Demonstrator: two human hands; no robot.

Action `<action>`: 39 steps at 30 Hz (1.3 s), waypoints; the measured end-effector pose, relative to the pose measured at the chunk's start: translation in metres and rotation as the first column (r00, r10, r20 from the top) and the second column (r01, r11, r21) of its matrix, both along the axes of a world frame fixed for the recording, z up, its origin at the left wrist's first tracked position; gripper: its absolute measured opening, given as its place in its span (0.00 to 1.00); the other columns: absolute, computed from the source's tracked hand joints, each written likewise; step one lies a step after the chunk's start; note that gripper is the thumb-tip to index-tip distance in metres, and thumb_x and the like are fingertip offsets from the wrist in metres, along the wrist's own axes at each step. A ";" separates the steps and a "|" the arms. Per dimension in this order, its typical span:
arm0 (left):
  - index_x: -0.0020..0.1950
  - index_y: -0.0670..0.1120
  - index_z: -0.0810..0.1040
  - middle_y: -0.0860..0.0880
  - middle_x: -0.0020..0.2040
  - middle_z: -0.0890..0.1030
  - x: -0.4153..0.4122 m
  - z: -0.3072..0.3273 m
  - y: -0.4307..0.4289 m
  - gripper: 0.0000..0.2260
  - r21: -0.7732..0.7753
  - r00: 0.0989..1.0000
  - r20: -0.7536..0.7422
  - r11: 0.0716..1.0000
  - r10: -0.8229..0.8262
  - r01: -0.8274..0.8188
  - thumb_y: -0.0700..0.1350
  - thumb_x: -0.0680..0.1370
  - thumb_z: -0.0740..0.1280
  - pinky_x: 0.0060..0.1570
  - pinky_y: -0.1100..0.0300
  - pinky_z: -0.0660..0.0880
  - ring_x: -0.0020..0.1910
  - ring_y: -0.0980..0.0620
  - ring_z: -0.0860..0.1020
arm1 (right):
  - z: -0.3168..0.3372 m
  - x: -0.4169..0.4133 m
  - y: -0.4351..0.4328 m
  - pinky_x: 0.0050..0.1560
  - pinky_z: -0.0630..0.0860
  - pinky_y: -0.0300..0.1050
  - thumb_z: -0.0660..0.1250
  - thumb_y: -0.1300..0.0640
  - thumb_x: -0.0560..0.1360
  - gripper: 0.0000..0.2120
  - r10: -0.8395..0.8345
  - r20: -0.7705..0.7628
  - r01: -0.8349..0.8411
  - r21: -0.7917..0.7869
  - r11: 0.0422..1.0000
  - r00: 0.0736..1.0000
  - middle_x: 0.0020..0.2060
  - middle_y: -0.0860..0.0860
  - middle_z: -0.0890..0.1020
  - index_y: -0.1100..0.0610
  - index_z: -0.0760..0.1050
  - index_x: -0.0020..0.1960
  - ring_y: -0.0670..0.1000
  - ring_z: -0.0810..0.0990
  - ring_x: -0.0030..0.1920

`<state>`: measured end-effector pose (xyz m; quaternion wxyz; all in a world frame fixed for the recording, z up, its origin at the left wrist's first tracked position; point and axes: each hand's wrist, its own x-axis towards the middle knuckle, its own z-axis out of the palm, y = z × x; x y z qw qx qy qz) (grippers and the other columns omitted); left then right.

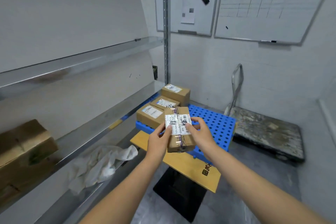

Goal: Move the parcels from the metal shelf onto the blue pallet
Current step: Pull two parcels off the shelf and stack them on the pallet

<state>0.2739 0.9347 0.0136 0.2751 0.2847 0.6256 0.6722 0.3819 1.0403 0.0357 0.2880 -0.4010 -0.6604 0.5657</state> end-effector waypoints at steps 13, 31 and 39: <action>0.67 0.52 0.77 0.57 0.53 0.85 0.073 -0.020 0.137 0.15 -0.055 0.991 0.028 0.991 0.127 -0.126 0.48 0.81 0.65 0.47 0.61 0.80 0.50 0.58 0.83 | -0.023 0.056 0.154 0.36 0.79 0.40 0.62 0.56 0.80 0.11 0.162 0.016 -0.162 -0.037 0.986 0.987 0.50 0.50 0.80 0.48 0.72 0.62 0.48 0.83 0.43; 0.67 0.48 0.76 0.51 0.57 0.83 0.008 -0.083 0.203 0.14 -0.161 0.924 0.095 0.922 0.370 -0.353 0.46 0.81 0.64 0.41 0.68 0.78 0.48 0.60 0.82 | -0.080 -0.045 0.234 0.35 0.77 0.40 0.62 0.56 0.80 0.11 0.348 0.161 -0.336 -0.098 0.937 0.923 0.49 0.49 0.80 0.47 0.72 0.61 0.47 0.83 0.42; 0.65 0.50 0.76 0.55 0.53 0.82 -0.054 -0.082 0.232 0.13 -0.156 0.890 0.103 0.891 0.444 -0.427 0.47 0.81 0.64 0.38 0.71 0.76 0.45 0.67 0.81 | -0.070 -0.118 0.266 0.30 0.74 0.34 0.62 0.56 0.80 0.11 0.417 0.191 -0.406 -0.099 0.909 0.888 0.47 0.47 0.78 0.48 0.71 0.61 0.44 0.81 0.42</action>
